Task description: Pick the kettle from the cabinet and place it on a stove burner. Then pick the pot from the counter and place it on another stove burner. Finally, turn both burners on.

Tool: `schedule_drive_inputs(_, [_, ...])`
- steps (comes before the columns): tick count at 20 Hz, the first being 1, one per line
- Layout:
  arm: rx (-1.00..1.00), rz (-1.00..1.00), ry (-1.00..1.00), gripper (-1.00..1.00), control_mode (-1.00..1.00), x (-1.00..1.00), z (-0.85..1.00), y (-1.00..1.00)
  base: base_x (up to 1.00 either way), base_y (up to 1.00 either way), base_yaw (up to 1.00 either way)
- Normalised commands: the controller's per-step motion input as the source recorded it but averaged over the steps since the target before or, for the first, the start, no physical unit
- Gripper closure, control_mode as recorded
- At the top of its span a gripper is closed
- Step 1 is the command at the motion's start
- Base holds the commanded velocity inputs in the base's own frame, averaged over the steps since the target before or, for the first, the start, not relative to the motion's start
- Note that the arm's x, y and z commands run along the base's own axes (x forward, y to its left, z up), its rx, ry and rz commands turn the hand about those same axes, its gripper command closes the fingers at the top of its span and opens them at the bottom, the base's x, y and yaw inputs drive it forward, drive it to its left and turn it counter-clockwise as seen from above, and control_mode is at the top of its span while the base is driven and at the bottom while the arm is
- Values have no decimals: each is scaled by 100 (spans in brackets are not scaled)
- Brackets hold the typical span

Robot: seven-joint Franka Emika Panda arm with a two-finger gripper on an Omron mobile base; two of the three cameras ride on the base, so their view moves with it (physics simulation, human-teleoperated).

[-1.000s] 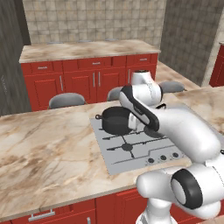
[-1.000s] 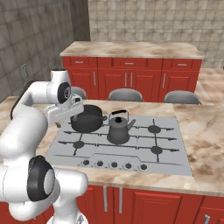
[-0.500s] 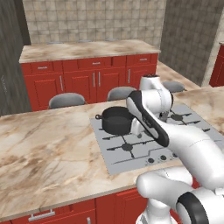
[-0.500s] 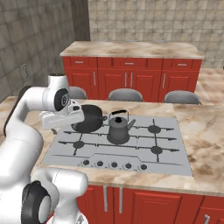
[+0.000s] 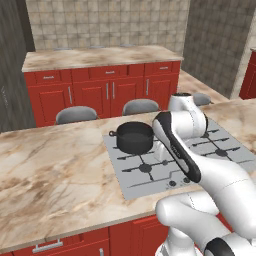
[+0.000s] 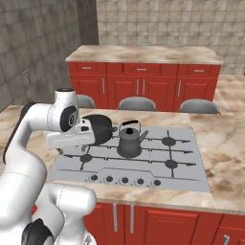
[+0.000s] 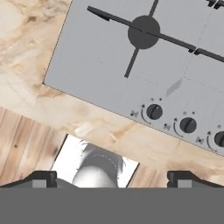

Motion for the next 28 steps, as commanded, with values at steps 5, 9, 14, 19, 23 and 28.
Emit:
schedule_drive_inputs(5, [0,-10,0,-100,-100,-6,-1,-39,0,0,0])
schedule_drive_inputs(9, [0,-14,0,-100,-100,0,-2,-34,0,0,0])
schedule_drive_inputs(14, [0,-13,0,-100,-100,-1,-5,-30,0,0,0])
schedule_drive_inputs(19, [0,-12,0,-100,-100,-4,-11,-32,0,0,0])
schedule_drive_inputs(23, [0,-10,0,-100,-100,0,-18,-34,0,0,0])
schedule_drive_inputs(28, [0,-8,0,-100,-100,0,-20,-37,0,0,0])
